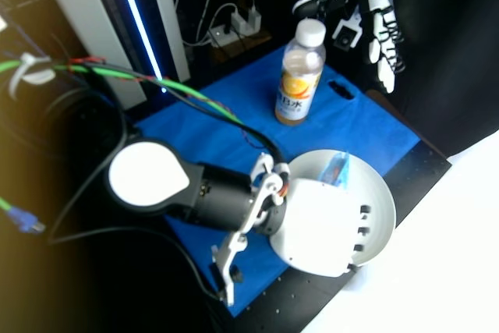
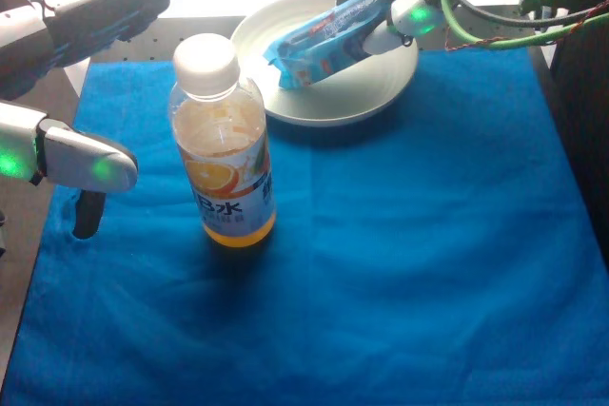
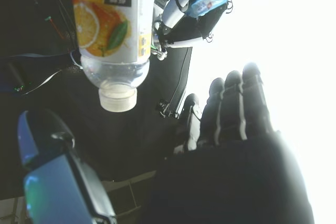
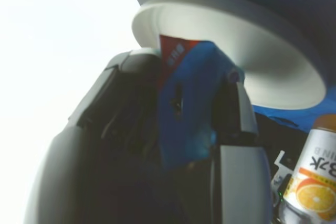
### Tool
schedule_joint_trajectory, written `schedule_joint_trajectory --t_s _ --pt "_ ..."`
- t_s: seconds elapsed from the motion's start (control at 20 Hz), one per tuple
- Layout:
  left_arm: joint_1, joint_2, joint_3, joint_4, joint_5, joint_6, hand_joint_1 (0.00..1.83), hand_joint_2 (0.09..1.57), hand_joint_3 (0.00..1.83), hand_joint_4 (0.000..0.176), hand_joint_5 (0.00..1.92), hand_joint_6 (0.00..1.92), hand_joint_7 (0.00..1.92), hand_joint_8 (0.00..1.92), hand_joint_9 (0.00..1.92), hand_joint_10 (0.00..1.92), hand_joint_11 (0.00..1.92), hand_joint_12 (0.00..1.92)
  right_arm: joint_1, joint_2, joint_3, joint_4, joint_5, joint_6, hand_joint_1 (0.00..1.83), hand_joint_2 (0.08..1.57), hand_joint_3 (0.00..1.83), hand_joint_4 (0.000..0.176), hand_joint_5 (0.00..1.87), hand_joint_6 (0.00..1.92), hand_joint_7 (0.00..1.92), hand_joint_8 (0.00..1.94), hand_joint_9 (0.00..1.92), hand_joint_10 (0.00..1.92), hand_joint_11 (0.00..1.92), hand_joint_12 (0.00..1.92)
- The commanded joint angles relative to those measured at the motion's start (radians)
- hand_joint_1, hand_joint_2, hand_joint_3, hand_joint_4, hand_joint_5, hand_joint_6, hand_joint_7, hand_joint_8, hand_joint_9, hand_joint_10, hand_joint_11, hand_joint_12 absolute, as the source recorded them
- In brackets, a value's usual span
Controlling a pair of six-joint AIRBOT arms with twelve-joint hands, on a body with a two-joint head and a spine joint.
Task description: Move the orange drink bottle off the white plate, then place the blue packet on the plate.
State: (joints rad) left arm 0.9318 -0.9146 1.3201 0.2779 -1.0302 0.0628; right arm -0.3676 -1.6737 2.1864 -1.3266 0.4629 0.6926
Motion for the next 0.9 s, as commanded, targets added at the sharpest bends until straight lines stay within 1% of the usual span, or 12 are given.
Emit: schedule_joint_trajectory --t_s 0.0,0.05,0.1,0.2,0.25,0.3,0.45,0.5,0.55,0.65,0.75,0.85 --pt "-0.007 -0.002 -0.001 -0.044 -0.106 -0.009 0.64 0.62 0.00 0.176 0.00 0.00 0.00 0.00 0.00 0.00 0.00 0.00 0.009 -0.002 0.005 0.054 0.019 0.005 1.17 1.14 0.00 0.000 0.93 0.99 0.76 0.79 0.61 1.10 0.45 1.63" --pt "-0.007 -0.003 -0.001 -0.044 -0.106 -0.009 0.65 0.63 0.00 0.176 0.00 0.00 0.00 0.00 0.00 0.00 0.00 0.00 0.009 -0.002 0.005 0.054 0.019 0.005 1.22 1.05 0.00 0.000 0.82 0.39 0.82 0.53 0.61 1.01 0.40 1.60" --pt "-0.007 -0.004 0.000 -0.045 -0.106 -0.009 0.66 0.63 0.00 0.176 0.00 0.00 0.00 0.00 0.00 0.00 0.00 0.00 0.009 -0.002 0.004 0.054 0.019 0.005 1.22 1.01 0.00 0.000 0.81 0.13 0.86 0.44 0.59 1.09 0.40 1.64" --pt "-0.007 -0.005 0.001 -0.045 -0.106 -0.009 0.67 0.64 0.01 0.176 0.00 0.00 0.00 0.00 0.00 0.00 0.00 0.00 0.009 -0.004 0.004 0.054 0.020 0.005 1.17 0.98 0.00 0.000 0.77 0.01 0.63 1.30 0.48 1.67 0.50 1.91" --pt "-0.008 -0.006 0.001 -0.045 -0.106 -0.009 0.65 0.66 0.01 0.176 0.00 0.00 0.00 0.00 0.00 0.00 0.00 0.00 0.009 -0.005 0.004 0.054 0.020 0.005 1.17 0.97 0.00 0.000 0.75 0.00 0.60 1.32 0.47 1.64 0.49 1.90" --pt "-0.008 -0.007 0.002 -0.044 -0.106 -0.009 0.65 0.65 0.01 0.176 0.00 0.00 0.00 0.00 0.00 0.00 0.00 0.00 0.009 -0.006 0.004 0.054 0.020 0.005 1.12 0.97 0.00 0.000 0.68 0.00 0.59 0.77 0.42 1.12 0.32 1.62" --pt "-0.008 -0.008 0.002 -0.044 -0.104 -0.009 0.69 0.64 0.00 0.176 0.00 0.00 0.00 0.00 0.00 0.00 0.00 0.00 0.009 -0.006 0.004 0.054 0.026 0.005 1.03 0.95 0.00 0.000 0.47 0.00 0.66 0.09 0.45 0.70 0.28 1.38" --pt "-0.007 -0.007 0.001 -0.044 -0.104 -0.009 0.69 0.64 0.00 0.176 0.00 0.00 0.00 0.00 0.00 0.00 0.00 0.00 0.009 -0.005 0.004 0.054 0.032 0.005 1.04 0.90 0.00 0.031 0.39 0.00 0.51 0.02 0.39 0.33 0.14 1.18" --pt "-0.007 -0.006 0.001 -0.045 -0.104 -0.009 0.67 0.63 0.00 0.176 0.00 0.00 0.00 0.00 0.00 0.00 0.00 0.00 0.009 -0.003 0.005 0.054 0.040 0.005 0.96 0.85 0.00 0.088 0.27 0.00 0.39 0.00 0.36 0.12 0.07 1.05" --pt "-0.005 -0.005 0.002 -0.050 -0.102 -0.009 0.66 0.64 0.00 0.176 0.00 0.00 0.00 0.00 0.00 0.00 0.00 0.00 0.009 0.002 0.004 0.076 0.068 0.005 0.86 0.79 0.00 0.167 0.09 0.00 0.24 0.00 0.28 0.01 0.02 0.90" --pt "0.002 -0.003 0.003 -0.058 -0.107 -0.009 0.63 0.64 0.00 0.176 0.00 0.00 0.00 0.00 0.00 0.00 0.00 0.00 0.009 -0.003 0.002 0.084 0.090 0.005 0.76 0.68 0.00 0.176 0.00 0.00 0.01 0.00 0.06 0.01 0.00 0.19" --pt "0.011 0.001 0.004 -0.076 -0.118 -0.009 0.63 0.64 0.00 0.176 0.00 0.00 0.00 0.00 0.00 0.00 0.00 0.00 0.009 0.000 -0.004 0.117 0.123 0.005 0.75 0.60 0.00 0.176 0.00 0.00 0.00 0.00 0.00 0.00 0.02 0.03"
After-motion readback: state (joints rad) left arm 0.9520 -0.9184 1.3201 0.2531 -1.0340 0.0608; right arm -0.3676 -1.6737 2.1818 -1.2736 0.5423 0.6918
